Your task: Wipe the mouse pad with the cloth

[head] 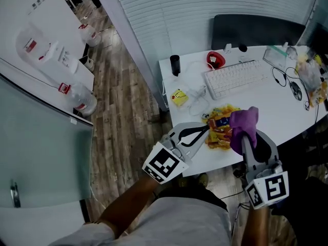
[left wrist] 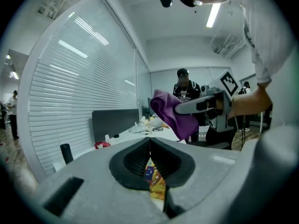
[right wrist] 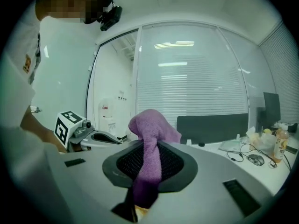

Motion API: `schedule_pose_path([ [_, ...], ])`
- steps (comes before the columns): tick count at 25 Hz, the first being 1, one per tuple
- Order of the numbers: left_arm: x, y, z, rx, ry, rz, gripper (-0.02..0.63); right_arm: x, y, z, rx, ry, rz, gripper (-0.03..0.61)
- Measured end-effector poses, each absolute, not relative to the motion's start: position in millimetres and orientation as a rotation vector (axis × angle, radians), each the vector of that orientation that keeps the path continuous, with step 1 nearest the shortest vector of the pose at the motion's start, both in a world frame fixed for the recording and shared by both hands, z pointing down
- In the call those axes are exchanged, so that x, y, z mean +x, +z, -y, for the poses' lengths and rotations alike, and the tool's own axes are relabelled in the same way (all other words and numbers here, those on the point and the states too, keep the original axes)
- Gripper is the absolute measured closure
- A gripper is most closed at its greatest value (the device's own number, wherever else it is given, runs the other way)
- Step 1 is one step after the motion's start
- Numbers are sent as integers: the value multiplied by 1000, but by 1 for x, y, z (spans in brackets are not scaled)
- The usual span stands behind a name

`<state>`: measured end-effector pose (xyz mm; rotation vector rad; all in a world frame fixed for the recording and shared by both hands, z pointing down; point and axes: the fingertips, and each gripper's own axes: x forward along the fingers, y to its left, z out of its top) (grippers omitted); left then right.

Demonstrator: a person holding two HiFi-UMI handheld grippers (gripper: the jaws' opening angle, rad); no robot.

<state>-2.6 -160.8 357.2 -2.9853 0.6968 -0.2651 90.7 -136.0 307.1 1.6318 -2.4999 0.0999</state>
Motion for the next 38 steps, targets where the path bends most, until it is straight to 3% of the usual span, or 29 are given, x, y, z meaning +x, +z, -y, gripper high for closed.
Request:
schedule_pose_path([
  [17,35,493,175,-2989,-921,-610,598,70,399,206,1221,233,2286,514],
  [38,26,558,190,-2964,-1281,-647,598,26,511,232,828,319,2020,514],
])
